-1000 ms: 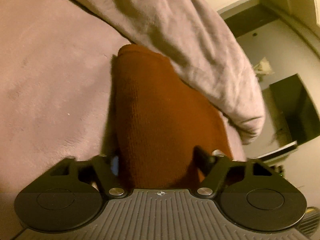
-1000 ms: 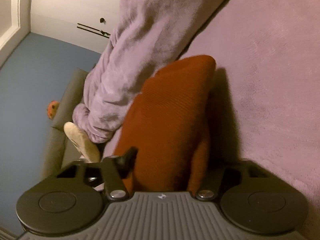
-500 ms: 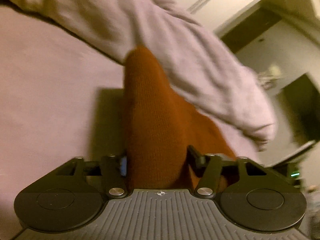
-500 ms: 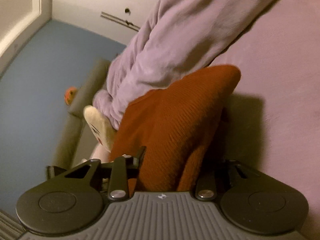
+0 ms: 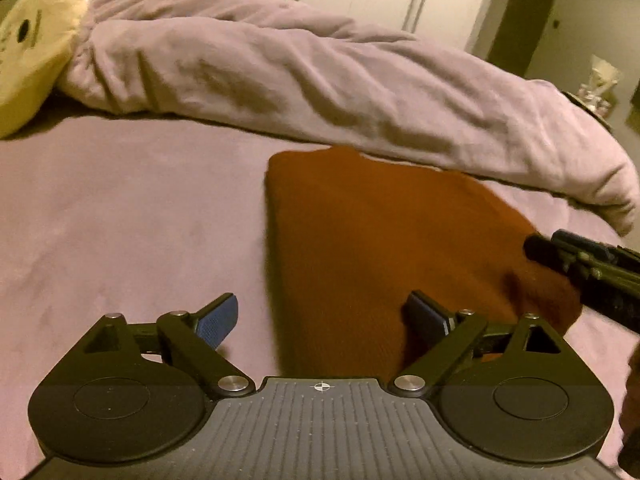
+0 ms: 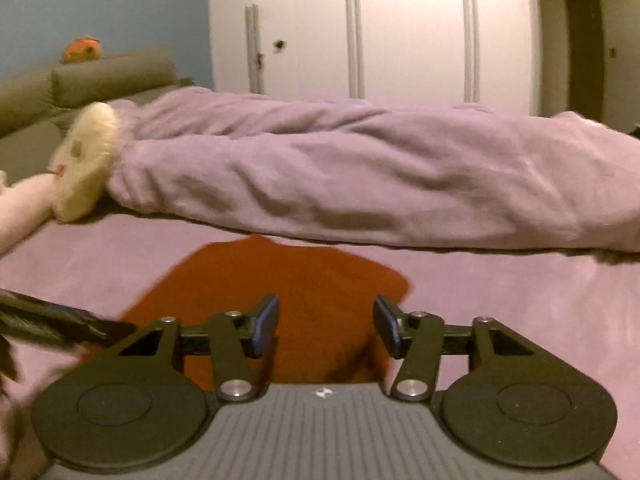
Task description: Fold small clothes
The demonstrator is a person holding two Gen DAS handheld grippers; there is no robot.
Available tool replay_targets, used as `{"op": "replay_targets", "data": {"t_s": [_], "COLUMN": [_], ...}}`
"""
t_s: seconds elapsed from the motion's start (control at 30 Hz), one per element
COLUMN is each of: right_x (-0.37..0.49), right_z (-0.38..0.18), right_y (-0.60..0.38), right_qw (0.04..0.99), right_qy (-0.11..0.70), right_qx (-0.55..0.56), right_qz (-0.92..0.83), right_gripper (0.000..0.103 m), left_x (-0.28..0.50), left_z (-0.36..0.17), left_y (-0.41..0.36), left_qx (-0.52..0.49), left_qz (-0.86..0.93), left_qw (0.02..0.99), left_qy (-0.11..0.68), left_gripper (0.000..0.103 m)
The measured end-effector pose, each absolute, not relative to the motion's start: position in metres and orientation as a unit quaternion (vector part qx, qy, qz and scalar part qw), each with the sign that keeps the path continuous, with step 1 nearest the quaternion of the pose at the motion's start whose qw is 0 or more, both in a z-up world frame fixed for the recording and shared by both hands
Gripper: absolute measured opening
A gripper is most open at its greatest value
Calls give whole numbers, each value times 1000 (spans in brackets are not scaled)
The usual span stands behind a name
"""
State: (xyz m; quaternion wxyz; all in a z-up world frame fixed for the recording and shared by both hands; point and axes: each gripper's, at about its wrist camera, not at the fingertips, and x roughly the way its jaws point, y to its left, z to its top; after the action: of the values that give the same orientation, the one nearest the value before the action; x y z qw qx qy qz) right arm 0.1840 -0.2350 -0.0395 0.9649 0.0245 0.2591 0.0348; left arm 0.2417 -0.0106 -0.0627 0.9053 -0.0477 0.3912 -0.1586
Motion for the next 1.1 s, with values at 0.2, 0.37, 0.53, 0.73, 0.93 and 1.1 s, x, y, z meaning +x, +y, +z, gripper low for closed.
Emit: {"op": "replay_targets", "data": {"t_s": [0.2,0.37,0.53,0.73,0.93,1.1], "right_x": [186,189,186,171,171,176], "right_z": [-81,-85,-72,-58,-63,-35], "right_y": [-237,-246,-239,-224,-214,-217], "right_qw": [943,940,936,941,934,951], "right_qy": [330,338,352,339,354,307], "right_qx": [-25,-11,-27,-15,-45,-44], "right_qz": [32,31,20,18,2,-7], "right_gripper": [50,53,59,60,62,62], "left_x": [242,243,238,228,229,249], "left_z": [-74,-83,-72,-61,-53,-30], "left_y": [-11,-16,-15,-15,-9,-12], "left_qx": [-70,-53,-51,-31,-42,-34], "left_qz": [-147,-137,-127,-125,-117,-90], "left_qw": [885,887,885,885,883,906], "left_qy": [435,437,446,447,452,413], "left_gripper": [99,102,102,101,101,101]}}
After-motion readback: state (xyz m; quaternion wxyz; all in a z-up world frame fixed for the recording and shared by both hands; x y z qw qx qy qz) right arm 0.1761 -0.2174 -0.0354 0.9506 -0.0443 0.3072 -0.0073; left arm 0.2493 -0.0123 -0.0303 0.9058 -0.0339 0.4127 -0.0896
